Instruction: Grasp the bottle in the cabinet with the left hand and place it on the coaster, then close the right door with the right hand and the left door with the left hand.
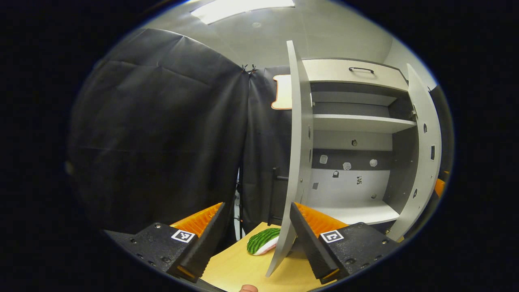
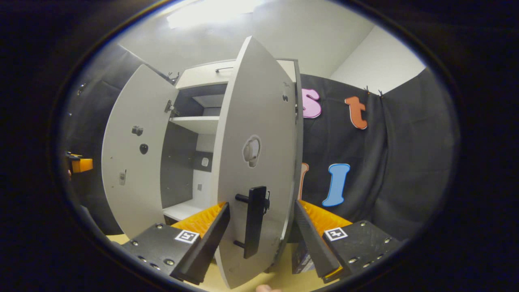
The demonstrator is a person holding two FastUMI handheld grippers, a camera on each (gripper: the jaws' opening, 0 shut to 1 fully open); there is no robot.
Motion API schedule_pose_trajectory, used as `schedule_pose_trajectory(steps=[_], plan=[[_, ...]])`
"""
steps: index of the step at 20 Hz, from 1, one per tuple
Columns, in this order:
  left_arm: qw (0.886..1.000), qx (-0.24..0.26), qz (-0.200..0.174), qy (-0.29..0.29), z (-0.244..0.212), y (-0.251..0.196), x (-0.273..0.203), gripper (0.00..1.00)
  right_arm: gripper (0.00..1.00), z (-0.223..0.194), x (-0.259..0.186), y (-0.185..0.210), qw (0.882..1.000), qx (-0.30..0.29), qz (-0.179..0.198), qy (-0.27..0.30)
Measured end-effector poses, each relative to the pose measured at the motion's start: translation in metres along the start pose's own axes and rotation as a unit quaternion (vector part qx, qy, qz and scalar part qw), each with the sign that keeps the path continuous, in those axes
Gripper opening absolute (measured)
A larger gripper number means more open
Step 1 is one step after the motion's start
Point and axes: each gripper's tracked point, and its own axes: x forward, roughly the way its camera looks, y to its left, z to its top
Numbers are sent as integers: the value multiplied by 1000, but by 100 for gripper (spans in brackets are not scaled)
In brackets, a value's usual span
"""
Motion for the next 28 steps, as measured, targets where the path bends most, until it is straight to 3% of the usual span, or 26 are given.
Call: schedule_pose_trajectory(steps=[14, 15, 16, 17, 20, 28], plan=[[1000, 0, 16, 13, -13, 11, 7, 96, 97, -18, 33, 36, 998, 32, 53, 26], [1000, 0, 15, 14, -14, 12, 7, 96, 94, -17, 35, 41, 997, 33, 57, 25], [1000, 1, 15, 16, -15, 12, 7, 100, 97, -15, 36, 46, 997, 34, 61, 22], [1000, 2, 14, 19, -17, 13, 8, 100, 93, -15, 36, 50, 997, 34, 63, 21], [1000, 5, 11, 26, -21, 16, 11, 96, 96, -16, 37, 62, 997, 38, 70, 21], [999, -4, -17, 35, -27, 12, 19, 93, 96, -22, 30, 69, 998, 31, 58, 24]])
